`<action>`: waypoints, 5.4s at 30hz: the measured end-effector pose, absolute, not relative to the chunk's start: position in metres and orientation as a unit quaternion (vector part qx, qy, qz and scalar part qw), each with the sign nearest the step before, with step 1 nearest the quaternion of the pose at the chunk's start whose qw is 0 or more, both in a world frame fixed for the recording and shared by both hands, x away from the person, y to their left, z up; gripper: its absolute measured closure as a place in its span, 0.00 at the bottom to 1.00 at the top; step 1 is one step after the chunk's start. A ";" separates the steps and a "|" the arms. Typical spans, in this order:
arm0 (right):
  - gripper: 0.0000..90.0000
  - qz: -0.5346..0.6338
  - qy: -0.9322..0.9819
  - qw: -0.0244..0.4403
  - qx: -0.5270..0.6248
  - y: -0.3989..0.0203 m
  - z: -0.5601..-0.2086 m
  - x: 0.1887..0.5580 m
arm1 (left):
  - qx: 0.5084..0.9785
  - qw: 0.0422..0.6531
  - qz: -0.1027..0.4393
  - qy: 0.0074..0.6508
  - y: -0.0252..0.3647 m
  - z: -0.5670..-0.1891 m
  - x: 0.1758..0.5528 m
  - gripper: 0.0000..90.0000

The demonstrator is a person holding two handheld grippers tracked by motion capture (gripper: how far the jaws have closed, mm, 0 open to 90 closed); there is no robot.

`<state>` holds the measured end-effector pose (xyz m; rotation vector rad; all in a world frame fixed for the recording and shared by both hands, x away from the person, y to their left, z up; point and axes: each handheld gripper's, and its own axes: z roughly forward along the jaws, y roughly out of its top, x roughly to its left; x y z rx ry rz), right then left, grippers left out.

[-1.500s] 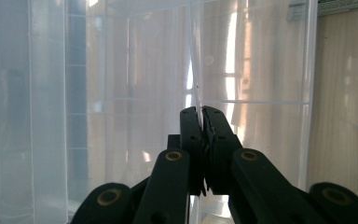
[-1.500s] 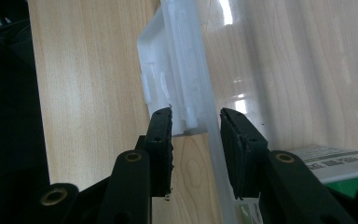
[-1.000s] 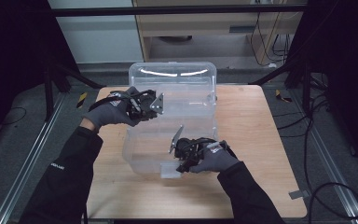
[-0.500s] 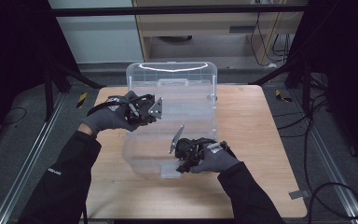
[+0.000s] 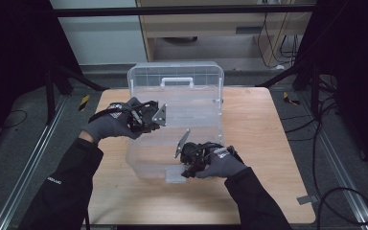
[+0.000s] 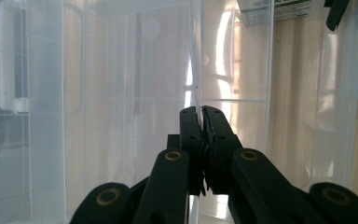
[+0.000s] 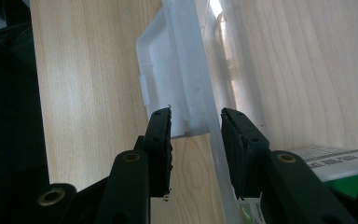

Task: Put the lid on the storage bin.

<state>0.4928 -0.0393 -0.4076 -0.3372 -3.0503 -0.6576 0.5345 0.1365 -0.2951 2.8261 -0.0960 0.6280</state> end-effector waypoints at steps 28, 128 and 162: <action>0.70 -0.262 -0.957 -0.023 -0.124 -0.048 -0.395 0.484 | 0.969 0.136 0.206 -0.029 0.140 -0.302 0.518 0.96; 1.00 -0.518 -0.737 -0.177 -0.397 -0.184 -0.331 0.548 | 0.967 0.175 0.186 -0.020 0.148 -0.316 0.503 0.93; 1.00 -0.513 -0.744 -0.170 -0.393 -0.183 -0.331 0.543 | 0.937 0.314 0.146 0.035 0.149 -0.336 0.497 0.50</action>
